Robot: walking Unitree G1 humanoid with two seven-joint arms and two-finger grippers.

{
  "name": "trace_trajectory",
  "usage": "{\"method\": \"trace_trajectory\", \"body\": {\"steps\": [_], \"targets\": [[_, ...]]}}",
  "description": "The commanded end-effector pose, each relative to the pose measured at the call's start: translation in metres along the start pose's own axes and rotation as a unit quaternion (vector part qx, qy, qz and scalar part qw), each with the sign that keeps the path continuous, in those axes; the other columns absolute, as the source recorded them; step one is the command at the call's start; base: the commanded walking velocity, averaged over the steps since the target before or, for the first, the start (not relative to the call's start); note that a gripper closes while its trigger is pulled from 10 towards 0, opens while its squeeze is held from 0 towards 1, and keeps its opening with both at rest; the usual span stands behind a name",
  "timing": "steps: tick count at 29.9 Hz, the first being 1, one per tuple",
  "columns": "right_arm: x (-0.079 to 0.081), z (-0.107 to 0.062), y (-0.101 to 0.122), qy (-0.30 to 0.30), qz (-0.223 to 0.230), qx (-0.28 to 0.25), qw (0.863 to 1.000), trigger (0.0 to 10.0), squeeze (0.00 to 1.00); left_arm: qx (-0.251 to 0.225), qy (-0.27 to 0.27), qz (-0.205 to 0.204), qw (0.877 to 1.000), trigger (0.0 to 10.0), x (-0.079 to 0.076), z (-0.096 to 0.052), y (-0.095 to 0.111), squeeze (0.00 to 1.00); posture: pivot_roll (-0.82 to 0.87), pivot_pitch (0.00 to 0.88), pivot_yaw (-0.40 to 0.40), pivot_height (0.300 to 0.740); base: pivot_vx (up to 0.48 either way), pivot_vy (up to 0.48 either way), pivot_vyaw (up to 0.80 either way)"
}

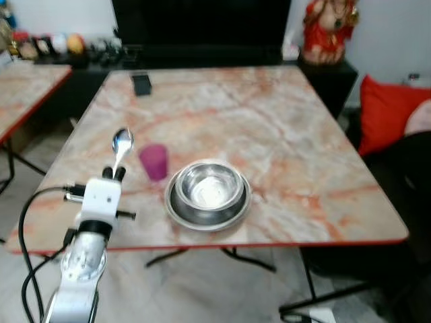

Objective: Setting the table

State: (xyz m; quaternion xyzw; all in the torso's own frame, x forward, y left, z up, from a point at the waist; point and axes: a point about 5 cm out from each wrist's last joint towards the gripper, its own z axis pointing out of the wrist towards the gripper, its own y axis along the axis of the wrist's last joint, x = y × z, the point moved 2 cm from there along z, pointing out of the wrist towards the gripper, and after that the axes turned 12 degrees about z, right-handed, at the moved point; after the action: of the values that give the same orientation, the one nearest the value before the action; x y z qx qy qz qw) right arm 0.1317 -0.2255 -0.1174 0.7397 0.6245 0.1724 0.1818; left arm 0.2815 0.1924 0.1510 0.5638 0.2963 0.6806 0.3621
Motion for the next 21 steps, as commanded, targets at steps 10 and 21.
{"method": "trace_trajectory", "body": {"steps": [10,21], "targets": [[0.0044,0.001,0.003,0.006,-0.003,-0.007,1.0,10.0,0.0,-0.008,0.014,0.007,1.0,10.0,0.0084,0.0015,0.0023,0.0,0.01,0.0,0.005,0.732,0.0,-0.373,0.0],[0.0047,0.0009,0.0021,0.006,-0.002,-0.007,1.0,10.0,0.0,-0.013,0.005,0.007,1.0,10.0,0.0083,0.0037,0.0037,0.0,0.0,0.0,0.011,0.732,0.0,-0.372,0.0]]}}
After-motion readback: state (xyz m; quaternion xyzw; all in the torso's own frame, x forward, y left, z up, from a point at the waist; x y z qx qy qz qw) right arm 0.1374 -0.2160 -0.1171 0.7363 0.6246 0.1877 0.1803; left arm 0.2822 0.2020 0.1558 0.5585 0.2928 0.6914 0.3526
